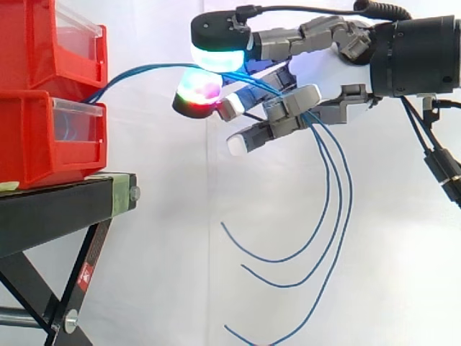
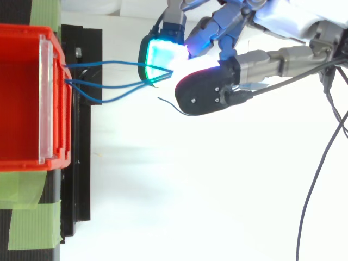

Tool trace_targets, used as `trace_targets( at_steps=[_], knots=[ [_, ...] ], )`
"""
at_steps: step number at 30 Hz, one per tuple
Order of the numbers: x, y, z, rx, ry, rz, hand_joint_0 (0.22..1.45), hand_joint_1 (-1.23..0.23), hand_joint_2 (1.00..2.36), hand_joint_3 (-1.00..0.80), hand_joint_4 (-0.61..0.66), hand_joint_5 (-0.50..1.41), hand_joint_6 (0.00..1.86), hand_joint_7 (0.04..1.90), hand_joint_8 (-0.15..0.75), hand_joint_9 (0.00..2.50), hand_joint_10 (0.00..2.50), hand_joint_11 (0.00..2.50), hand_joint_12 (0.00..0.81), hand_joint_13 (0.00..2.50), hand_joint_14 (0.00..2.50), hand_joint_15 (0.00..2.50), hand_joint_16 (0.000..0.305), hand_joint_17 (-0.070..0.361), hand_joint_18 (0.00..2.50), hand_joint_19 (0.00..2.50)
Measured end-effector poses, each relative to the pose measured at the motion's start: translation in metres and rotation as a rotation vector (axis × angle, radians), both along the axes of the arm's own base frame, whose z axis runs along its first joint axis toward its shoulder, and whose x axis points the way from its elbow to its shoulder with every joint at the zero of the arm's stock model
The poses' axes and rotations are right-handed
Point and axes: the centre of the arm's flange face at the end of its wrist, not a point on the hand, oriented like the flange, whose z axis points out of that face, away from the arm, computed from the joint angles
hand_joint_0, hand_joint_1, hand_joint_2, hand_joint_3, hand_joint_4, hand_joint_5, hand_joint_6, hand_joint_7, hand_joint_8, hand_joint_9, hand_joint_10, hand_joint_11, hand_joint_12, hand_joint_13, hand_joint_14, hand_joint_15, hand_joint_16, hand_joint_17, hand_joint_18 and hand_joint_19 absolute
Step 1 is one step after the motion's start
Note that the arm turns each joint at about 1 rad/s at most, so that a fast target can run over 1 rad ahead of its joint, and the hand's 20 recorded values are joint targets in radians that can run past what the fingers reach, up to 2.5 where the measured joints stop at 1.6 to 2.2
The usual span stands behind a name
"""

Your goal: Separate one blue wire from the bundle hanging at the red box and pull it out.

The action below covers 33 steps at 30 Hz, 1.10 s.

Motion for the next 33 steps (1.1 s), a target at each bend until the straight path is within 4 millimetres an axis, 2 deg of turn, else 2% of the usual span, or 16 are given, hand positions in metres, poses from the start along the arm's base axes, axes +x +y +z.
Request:
trace_targets(
  at_steps=[7, 14, 20, 26, 33],
  knots=[
    [0.0001, 0.0005, 0.0000, 0.000, 0.000, 0.001, 0.70, -0.89, 1.01, -0.34, 0.22, -0.25, 0.83, 0.95, 0.325, 0.90, 0.01, 1.38, 0.310, 1.39, 0.61, 1.31, 0.054, 0.122, 0.65, 0.59],
    [0.0002, 0.0008, 0.0000, 0.000, 0.000, 0.001, 0.64, -0.80, 1.01, -0.38, 0.22, -0.24, 0.82, 0.95, 0.332, 0.92, 0.01, 1.34, 0.309, 1.39, 0.68, 1.27, 0.054, 0.122, 0.65, 0.60],
    [0.0002, 0.0008, 0.0000, 0.000, 0.000, 0.001, 0.65, -0.78, 1.01, -0.35, 0.22, -0.24, 0.82, 0.95, 0.340, 0.95, 0.01, 1.33, 0.304, 1.40, 0.68, 1.26, 0.054, 0.122, 0.65, 0.60],
    [0.0001, 0.0008, 0.0000, 0.000, 0.000, 0.001, 0.61, -0.66, 1.01, -0.34, 0.22, -0.23, 0.81, 0.97, 0.346, 0.97, 0.01, 1.31, 0.301, 1.40, 0.73, 1.24, 0.056, 0.125, 0.66, 0.62],
    [0.0002, 0.0013, 0.0000, 0.000, 0.000, 0.002, 0.61, -0.65, 1.01, -0.36, 0.23, -0.22, 0.81, 0.98, 0.350, 0.98, 0.01, 1.31, 0.300, 1.40, 0.73, 1.23, 0.056, 0.126, 0.66, 0.63]
  ],
)
